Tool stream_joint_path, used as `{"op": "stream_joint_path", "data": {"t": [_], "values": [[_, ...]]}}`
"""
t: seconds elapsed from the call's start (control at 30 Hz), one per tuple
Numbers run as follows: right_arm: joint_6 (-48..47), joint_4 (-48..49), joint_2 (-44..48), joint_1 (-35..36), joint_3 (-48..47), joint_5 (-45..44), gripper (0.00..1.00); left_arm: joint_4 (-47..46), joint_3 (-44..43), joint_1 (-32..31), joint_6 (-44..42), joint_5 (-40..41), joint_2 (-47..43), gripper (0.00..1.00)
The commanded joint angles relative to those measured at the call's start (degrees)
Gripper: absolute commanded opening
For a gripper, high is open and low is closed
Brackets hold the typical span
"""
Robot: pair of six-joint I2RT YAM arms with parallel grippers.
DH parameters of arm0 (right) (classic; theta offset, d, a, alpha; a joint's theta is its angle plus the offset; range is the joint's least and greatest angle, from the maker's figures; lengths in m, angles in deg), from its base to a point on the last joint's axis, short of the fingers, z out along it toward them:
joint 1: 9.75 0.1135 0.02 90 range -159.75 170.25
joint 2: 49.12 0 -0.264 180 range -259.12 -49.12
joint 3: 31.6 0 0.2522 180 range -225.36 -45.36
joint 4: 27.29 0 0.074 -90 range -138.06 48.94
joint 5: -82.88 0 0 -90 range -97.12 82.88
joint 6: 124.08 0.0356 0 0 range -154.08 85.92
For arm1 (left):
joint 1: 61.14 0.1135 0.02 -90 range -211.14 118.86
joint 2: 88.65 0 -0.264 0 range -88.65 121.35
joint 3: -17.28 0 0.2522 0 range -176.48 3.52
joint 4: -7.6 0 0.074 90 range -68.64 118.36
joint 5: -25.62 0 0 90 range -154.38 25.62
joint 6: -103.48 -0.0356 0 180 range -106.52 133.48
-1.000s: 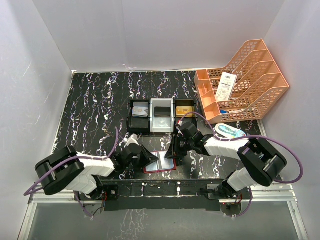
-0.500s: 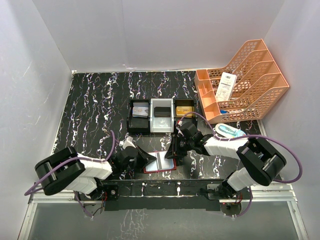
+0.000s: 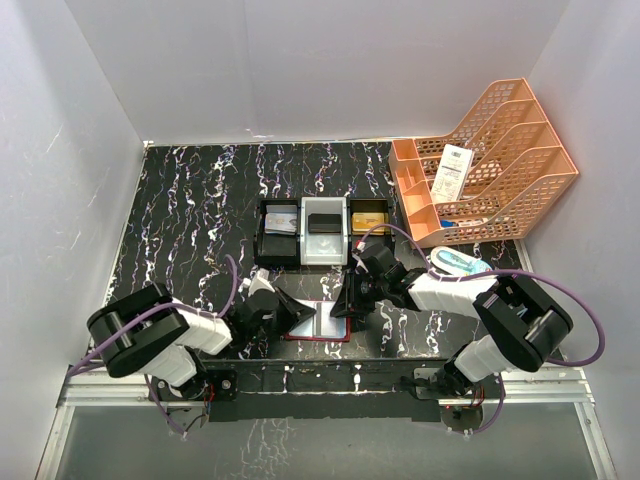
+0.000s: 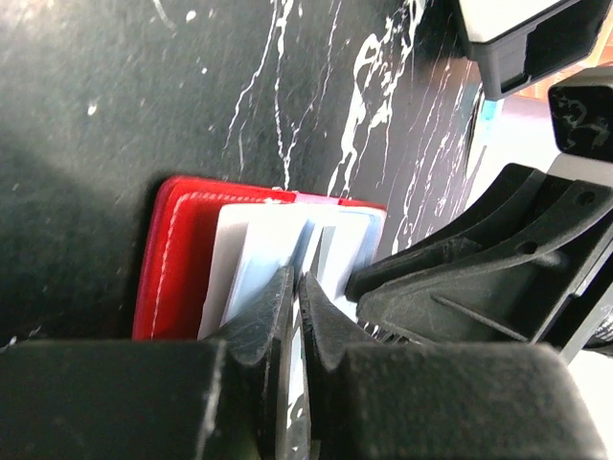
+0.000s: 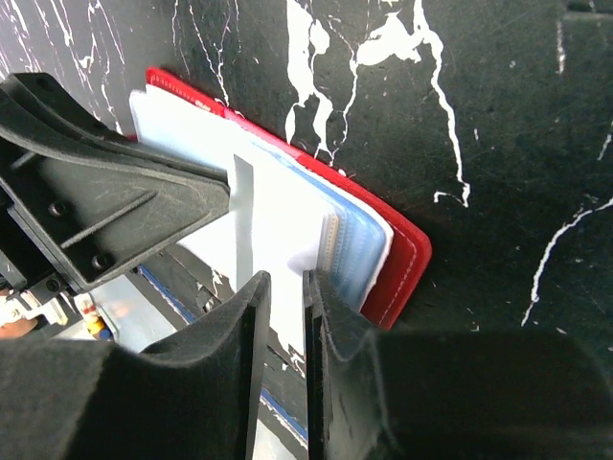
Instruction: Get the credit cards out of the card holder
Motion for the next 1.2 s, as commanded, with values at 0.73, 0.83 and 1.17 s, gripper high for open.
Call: {"op": "stream_joint_path", "data": {"t": [0.73,0.83,1.17], "values": [[-1.6,-9.9,-1.2,1.1,-0.3,-9.5,0.29,15.0,-3.0,-0.4,-15.9,-3.0,-11.4,0.00],[-1.6,-9.7,-1.3,1.1,-0.4,-9.1,0.27,14.7,-2.7,-0.4,-15.6,-3.2,-11.0,0.00],[-1.8,-9.6,-1.5,1.2,-0.3,-8.2,0.27,17.7,-4.2,-0.4,-13.5,-3.7,-7.8,0.12]]}}
